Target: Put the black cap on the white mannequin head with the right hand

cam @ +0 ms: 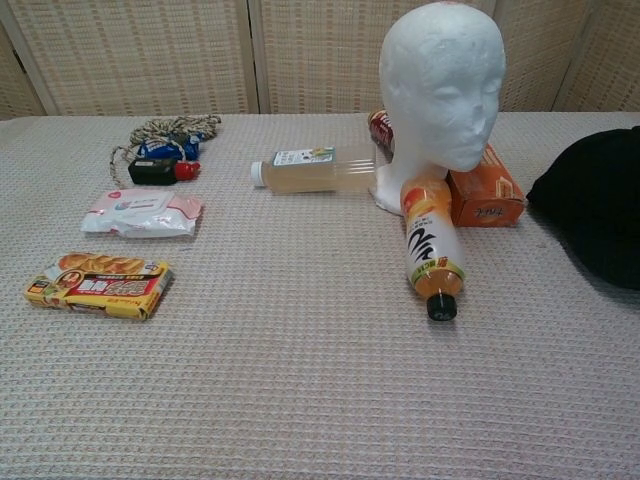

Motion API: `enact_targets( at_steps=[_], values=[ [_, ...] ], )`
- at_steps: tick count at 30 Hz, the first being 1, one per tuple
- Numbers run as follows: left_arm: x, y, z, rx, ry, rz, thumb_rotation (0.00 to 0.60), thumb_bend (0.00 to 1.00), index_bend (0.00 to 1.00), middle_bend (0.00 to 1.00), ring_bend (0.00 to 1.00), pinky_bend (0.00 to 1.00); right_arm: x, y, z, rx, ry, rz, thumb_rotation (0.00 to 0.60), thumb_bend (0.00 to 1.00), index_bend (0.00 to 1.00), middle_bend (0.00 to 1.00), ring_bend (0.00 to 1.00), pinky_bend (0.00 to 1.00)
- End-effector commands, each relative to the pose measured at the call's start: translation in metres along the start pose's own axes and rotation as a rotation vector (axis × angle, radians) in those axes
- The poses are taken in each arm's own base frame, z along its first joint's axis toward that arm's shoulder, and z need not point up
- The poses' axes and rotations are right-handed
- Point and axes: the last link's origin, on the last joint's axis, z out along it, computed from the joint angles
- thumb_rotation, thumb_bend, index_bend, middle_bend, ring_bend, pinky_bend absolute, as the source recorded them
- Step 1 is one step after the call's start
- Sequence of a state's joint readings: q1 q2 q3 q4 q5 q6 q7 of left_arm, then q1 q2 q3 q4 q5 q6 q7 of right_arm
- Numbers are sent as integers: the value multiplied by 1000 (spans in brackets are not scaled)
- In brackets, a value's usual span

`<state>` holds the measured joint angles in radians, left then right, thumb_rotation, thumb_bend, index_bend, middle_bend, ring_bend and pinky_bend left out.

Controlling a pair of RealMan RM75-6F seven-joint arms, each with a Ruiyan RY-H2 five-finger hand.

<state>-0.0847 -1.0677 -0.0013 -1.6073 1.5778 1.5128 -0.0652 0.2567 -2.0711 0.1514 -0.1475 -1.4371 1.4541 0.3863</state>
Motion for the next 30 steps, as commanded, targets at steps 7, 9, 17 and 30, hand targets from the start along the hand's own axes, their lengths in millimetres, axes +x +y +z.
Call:
enact_targets(
  at_steps=[7,9,17,30],
  values=[
    [2,-1,-1,2,10,-1,600,103,133,3,0,119,6,0,11,-14,37,35,600,291,526,1000,1000,1000],
    [3,-2,-1,3,13,-3,600,104,133,3,0,119,6,-1,12,-13,36,40,600,305,547,1000,1000,1000],
    [5,-3,-2,4,21,-7,600,104,133,4,0,121,9,-5,14,-8,62,77,600,354,632,1000,1000,1000],
    [7,-3,-5,-9,27,-12,600,127,131,4,0,120,40,7,42,-61,213,157,600,424,737,1000,1000,1000]
  ],
)
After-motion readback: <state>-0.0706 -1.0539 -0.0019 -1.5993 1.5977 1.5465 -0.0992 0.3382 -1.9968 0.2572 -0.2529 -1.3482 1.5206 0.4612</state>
